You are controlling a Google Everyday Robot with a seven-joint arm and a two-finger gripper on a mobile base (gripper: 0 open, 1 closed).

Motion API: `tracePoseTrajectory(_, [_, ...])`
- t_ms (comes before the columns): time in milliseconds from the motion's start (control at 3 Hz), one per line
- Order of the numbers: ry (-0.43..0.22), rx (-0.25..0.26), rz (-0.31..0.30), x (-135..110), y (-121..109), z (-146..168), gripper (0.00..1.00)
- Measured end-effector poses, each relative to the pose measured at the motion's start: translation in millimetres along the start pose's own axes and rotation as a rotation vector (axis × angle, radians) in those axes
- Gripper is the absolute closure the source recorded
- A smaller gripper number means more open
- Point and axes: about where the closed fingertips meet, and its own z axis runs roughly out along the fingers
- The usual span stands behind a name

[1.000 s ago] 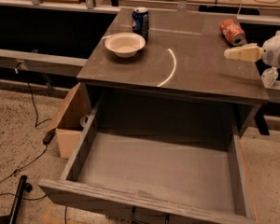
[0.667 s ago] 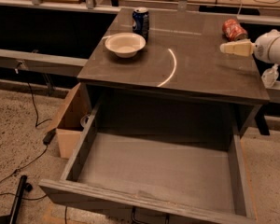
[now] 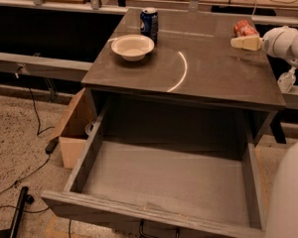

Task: Place orange into paper bowl

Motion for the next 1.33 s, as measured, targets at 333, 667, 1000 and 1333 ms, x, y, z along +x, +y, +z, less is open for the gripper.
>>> tracePoseTrajectory(333, [0.003, 0.02, -0.005, 1, -11, 14, 0.0])
tracePoseTrajectory(667, [0.009, 0.014, -0.011, 2, -9, 28, 0.18])
tracePoseTrajectory(1000, [0.022, -0.006, -0.022, 6, -2, 38, 0.42])
tracePoseTrajectory(1333, [0.039, -0.029, -0.03, 10, 4, 43, 0.65])
